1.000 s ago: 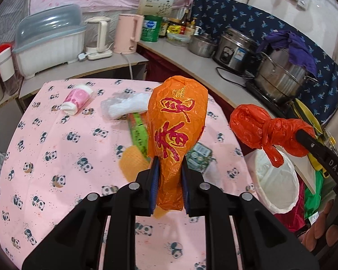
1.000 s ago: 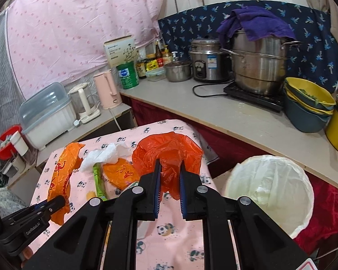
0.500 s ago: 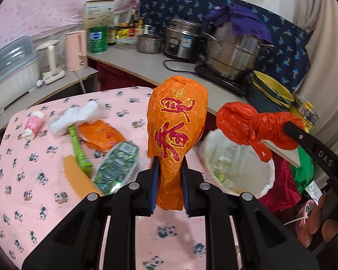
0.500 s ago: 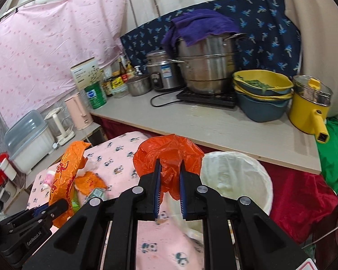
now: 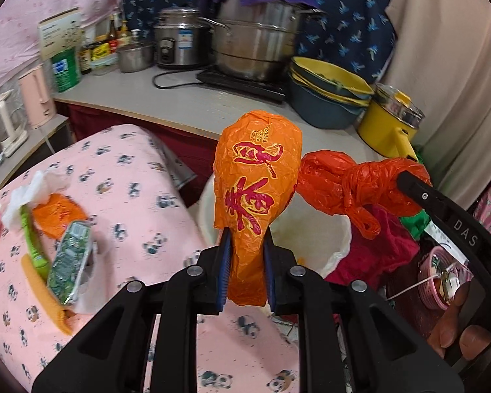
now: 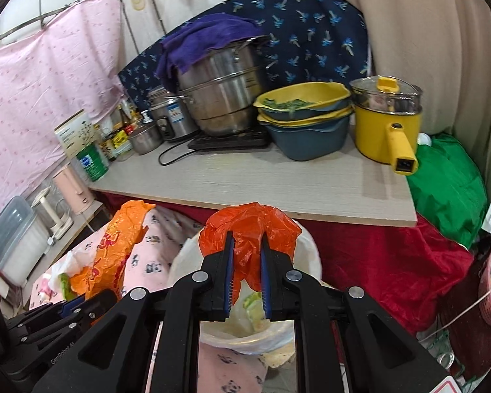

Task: Collect trash
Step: 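Carry the orange bag and red bag over the trash bin with both grippers, then open both grippers to drop the two bags into the bin, then move both grippers back over the remaining trash on the table, then grasp the orange mesh sleeve with the left gripper while the right gripper grasps the green drink pouch, then carry the mesh sleeve and drink pouch over the white-lined bin with both grippers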

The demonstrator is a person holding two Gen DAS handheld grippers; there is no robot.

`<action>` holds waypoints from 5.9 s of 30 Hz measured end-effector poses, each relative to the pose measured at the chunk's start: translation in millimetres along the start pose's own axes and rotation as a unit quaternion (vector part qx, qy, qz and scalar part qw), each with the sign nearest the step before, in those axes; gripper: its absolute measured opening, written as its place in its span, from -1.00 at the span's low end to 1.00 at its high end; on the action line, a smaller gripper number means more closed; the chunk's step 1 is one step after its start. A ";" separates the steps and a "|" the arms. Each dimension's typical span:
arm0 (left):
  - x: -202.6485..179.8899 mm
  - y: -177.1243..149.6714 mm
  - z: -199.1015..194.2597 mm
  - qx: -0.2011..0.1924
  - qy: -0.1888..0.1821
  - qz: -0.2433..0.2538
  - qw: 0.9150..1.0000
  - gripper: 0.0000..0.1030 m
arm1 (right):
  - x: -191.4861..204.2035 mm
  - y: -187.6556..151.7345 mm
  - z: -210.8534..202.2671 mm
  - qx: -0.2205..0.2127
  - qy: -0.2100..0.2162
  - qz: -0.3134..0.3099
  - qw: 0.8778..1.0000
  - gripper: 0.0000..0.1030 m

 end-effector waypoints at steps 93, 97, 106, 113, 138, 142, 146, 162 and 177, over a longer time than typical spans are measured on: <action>259.4 -95.2 -80.4 0.006 0.206 -0.231 0.951 0.64 | 239.1 -105.6 5.5 0.102 0.166 -0.130 0.972 0.04; 263.8 -107.6 -78.0 0.019 0.204 -0.239 0.949 0.64 | 247.6 -125.9 9.6 0.123 0.168 -0.139 0.968 0.04; 262.3 -123.7 -63.9 0.041 0.181 -0.261 0.947 0.64 | 251.1 -153.1 19.7 0.153 0.166 -0.147 0.963 0.04; 264.6 -129.4 -47.7 0.053 0.174 -0.262 0.948 0.55 | 251.2 -164.8 30.1 0.171 0.164 -0.146 0.961 0.04; 300.3 -141.5 -55.9 0.068 0.175 -0.279 0.942 -0.51 | 274.9 -219.2 59.0 0.246 0.188 -0.147 0.939 -0.86; 291.8 -135.1 -59.8 0.060 0.173 -0.272 0.945 -0.51 | 270.6 -202.0 51.3 0.220 0.190 -0.147 0.945 -0.94; 279.6 -127.0 -65.1 0.051 0.168 -0.262 0.949 -0.51 | 265.4 -177.5 40.9 0.189 0.192 -0.141 0.953 -0.94; 215.3 -90.4 -84.5 0.019 0.135 -0.203 0.970 -0.51 | 232.2 -80.2 -1.5 0.082 0.192 -0.098 0.973 -0.95; 132.5 -58.1 -70.5 0.013 0.096 -0.114 0.989 -0.51 | 173.5 -40.0 -7.3 0.042 0.160 -0.049 0.985 -0.95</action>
Point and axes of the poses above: each gripper's, at about its wrist camera, not at the fingertips, and z roughly the way its jaws point, x to its left, y to its top, the point moved 4 cm from there along z, roughly the way its jaws point, and after that the axes turned 15 degrees about -x, right-handed, at the moved point
